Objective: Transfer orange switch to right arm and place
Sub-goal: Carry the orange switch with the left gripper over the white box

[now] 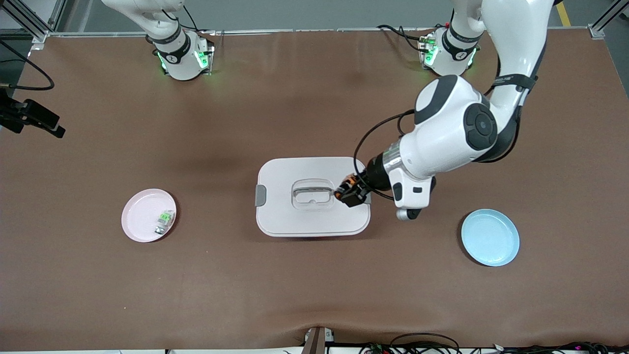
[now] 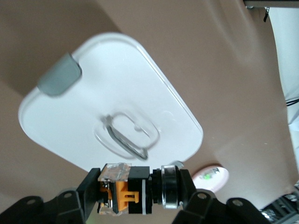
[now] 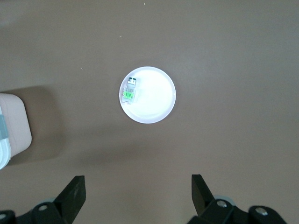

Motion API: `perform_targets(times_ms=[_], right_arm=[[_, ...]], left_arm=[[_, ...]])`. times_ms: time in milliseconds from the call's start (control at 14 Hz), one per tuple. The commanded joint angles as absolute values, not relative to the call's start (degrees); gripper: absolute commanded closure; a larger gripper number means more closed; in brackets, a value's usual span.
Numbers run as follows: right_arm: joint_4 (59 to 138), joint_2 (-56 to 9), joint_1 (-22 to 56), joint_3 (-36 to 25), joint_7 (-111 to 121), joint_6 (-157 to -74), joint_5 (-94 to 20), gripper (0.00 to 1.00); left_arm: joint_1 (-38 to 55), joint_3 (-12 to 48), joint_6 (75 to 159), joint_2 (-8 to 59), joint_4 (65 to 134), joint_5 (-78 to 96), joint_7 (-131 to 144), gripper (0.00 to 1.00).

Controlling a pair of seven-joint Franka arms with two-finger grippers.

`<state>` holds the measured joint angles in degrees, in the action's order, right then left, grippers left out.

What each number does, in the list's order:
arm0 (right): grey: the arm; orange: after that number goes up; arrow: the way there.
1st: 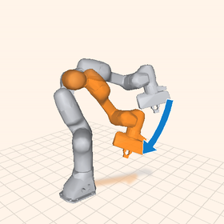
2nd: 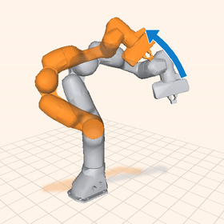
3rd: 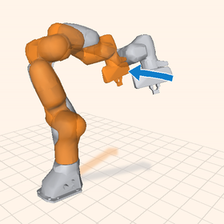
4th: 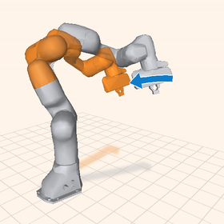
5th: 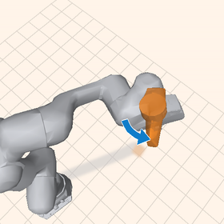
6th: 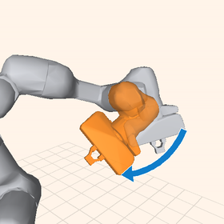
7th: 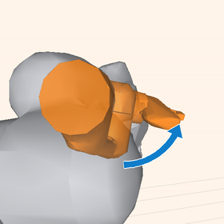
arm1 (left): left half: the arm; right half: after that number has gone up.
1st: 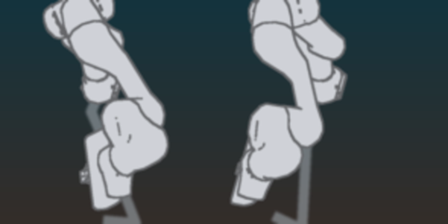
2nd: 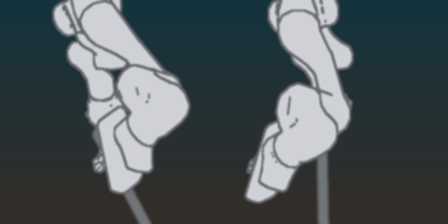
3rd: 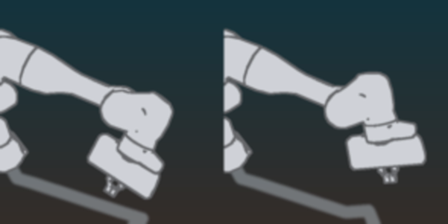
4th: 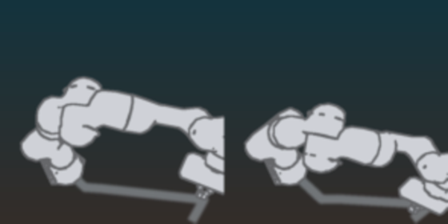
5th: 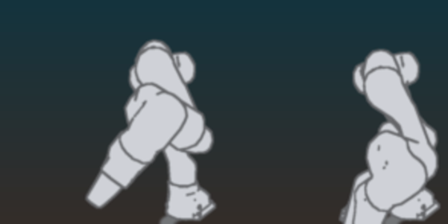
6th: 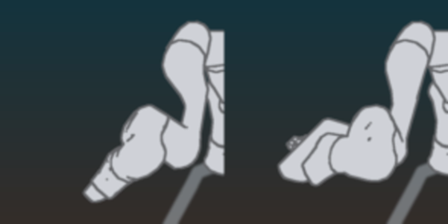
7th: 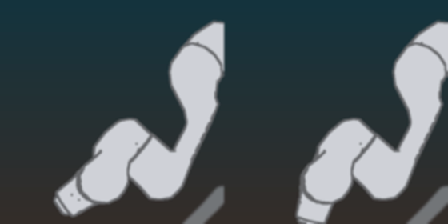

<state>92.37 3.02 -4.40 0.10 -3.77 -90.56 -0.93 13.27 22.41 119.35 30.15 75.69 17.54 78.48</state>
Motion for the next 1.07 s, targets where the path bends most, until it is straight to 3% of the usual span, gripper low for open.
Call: perform_targets(times_ms=[0, 499, 783, 997], right_arm=[[91.8, 2.1, -4.1, 0.1, -3.6, -89.2, -0.4, 0.0], [92.0, 0.3, -2.9, 0.3, -3.7, -86.6, -2.3, 0.0], [93.0, 0.8, -2.9, 0.2, -4.7, -86.6, -13.7, 0.0], [102.9, 6.6, -2.8, 0.1, -6.7, -92.7, -22.7, 0.0]], left_arm=[[16.5, 22.2, 121.9, 31.0, 74.0, 19.5, 85.1, 0.98], [23.6, 22.1, 126.7, 31.8, 73.9, 22.0, 98.9, 0.98], [26.9, 22.1, 126.8, 32.2, 73.9, 22.0, 102.2, 0.98], [27.2, 22.5, 126.6, 31.6, 73.9, 22.6, 103.9, 0.98]])
